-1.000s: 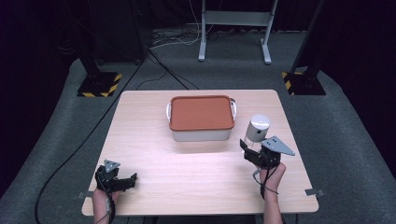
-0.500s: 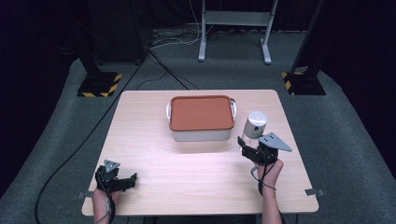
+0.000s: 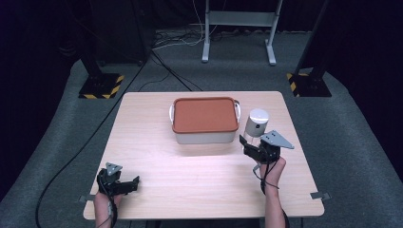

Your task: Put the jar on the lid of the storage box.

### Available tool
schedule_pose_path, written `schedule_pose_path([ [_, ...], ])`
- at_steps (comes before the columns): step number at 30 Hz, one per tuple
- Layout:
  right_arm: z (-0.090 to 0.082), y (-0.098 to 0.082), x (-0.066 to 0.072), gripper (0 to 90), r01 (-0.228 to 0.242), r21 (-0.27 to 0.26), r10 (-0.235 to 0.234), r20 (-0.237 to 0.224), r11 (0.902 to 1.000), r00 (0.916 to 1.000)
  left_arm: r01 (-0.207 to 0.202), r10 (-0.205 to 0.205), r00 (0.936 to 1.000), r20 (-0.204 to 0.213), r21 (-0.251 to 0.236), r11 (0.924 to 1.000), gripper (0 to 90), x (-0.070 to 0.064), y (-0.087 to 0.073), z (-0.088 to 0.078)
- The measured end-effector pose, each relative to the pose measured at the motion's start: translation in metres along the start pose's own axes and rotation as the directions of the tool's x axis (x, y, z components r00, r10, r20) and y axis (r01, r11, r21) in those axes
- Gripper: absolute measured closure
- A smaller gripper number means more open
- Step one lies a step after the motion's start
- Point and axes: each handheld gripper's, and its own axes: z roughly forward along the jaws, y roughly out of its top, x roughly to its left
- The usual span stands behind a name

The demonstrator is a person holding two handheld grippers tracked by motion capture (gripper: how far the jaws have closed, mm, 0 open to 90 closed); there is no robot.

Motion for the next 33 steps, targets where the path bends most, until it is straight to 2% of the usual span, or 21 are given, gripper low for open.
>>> schedule_pose_path([
  [33, 0.024, 0.02, 0.002, 29.8, 0.022, 0.002, -0.022, -0.023, 0.9998, 0.9995, 0.001, -0.001, 1.0, 0.0, 0.0, 1.0, 1.0, 0.0, 0.0, 0.0],
])
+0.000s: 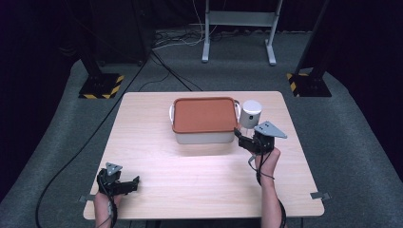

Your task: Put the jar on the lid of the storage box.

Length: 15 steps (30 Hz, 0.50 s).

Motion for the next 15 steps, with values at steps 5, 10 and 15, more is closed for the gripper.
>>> schedule_pose_path([
  [5, 0.0027, 0.0043, 0.0, 29.8, 0.003, -0.004, -0.003, -0.002, 1.0, 1.0, -0.001, 0.001, 1.0, 0.0, 0.0, 1.0, 1.0, 0.0, 0.0, 0.0],
  [10, 0.0059, 0.0073, -0.0005, 29.8, 0.005, -0.005, -0.005, -0.007, 1.0, 1.0, 0.0, 0.0, 1.0, 0.0, 0.0, 1.0, 1.0, 0.0, 0.0, 0.0],
  [15, 0.0088, 0.0096, -0.0003, 29.8, 0.004, -0.005, -0.004, -0.012, 1.0, 0.9999, 0.0, 0.0, 1.0, 0.0, 0.0, 1.0, 1.1, 0.0, 0.0, 0.0],
])
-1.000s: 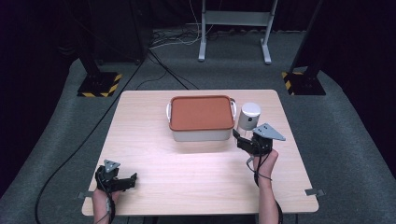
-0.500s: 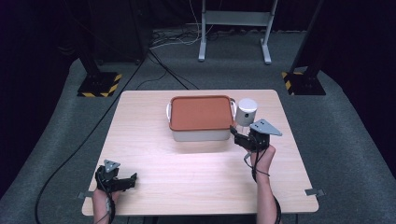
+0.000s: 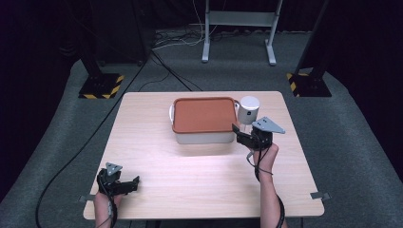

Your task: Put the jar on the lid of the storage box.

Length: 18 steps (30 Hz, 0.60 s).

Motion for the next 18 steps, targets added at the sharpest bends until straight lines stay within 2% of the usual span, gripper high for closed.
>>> schedule_pose_path([
  [18, 0.012, 0.01, 0.0, 29.8, 0.011, 0.004, -0.011, -0.006, 0.9999, 0.9999, -0.001, 0.001, 1.0, 0.0, 0.0, 1.0, 1.0, 0.0, 0.0, 0.0],
])
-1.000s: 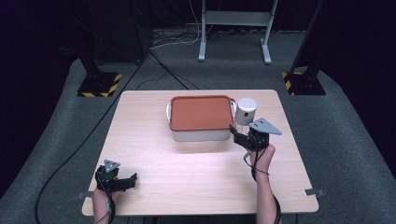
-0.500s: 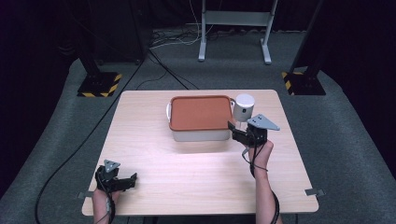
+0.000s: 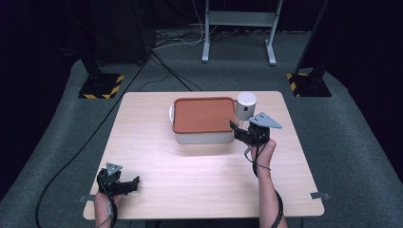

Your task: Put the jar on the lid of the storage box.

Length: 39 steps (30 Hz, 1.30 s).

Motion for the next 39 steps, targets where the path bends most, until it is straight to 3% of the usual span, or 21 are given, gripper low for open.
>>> schedule_pose_path([
  [39, 0.031, 0.015, -0.002, 29.9, 0.004, 0.01, -0.004, -0.009, 0.9999, 0.9999, -0.001, 0.001, 1.0, 0.001, 0.0, 1.0, 1.0, 0.0, 0.0, 0.0],
])
